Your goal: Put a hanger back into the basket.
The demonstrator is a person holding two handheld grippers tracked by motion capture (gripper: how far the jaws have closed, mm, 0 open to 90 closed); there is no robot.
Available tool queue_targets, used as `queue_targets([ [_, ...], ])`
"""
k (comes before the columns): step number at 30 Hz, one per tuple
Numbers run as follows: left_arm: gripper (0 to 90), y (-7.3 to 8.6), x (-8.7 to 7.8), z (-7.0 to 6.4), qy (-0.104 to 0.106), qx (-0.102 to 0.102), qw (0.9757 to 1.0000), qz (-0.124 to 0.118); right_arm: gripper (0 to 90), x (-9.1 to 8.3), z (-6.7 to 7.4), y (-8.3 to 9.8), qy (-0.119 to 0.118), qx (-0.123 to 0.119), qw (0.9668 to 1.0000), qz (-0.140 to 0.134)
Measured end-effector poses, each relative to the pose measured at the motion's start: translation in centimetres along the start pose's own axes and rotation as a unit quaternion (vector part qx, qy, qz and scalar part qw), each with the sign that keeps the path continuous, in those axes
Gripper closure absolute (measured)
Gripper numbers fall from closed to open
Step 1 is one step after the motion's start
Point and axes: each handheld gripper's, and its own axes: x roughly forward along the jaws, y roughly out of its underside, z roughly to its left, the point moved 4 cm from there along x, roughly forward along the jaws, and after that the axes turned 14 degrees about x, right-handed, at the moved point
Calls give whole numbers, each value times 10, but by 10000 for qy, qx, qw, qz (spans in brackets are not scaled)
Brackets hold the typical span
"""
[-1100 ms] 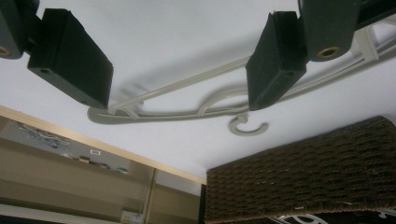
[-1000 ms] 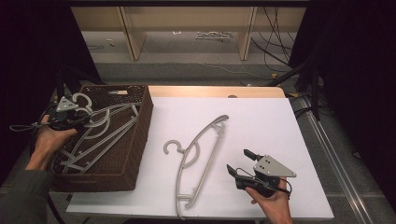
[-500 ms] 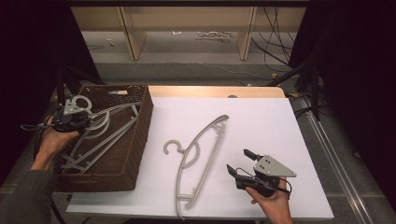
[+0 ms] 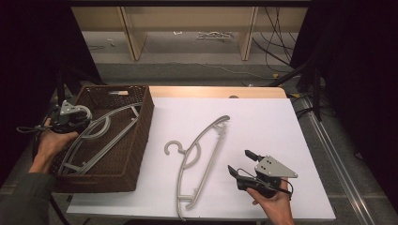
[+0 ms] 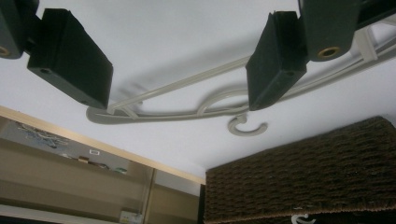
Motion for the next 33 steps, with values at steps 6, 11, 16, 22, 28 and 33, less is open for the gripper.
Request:
queue_targets([
  [6, 661, -10, -16, 2, -180, -490, 9979, -374, 237, 0, 1, 1, -15, 64, 10000, 27],
  [11, 524, -22, -32, -1, -180, -957, 9926, -721, 237, -1, 1, 0, -8, 64, 10000, 19],
  [16, 424, -37, -48, -19, -208, -1109, 9880, -1055, 237, -1, 2, 0, -28, 60, 10000, 39],
  [22, 347, -47, -66, -38, -164, -1346, 9804, -1426, 236, -1, 1, 0, -22, 36, 10000, 0],
  [28, 301, -54, -79, -57, -17, -1327, 9783, -1592, 235, 0, 1, 0, -19, -1, 10000, -15],
  [33, 286, -59, -86, -68, 134, -1436, 9733, -1787, 235, -1, 1, 0, -21, -22, 10000, -17],
])
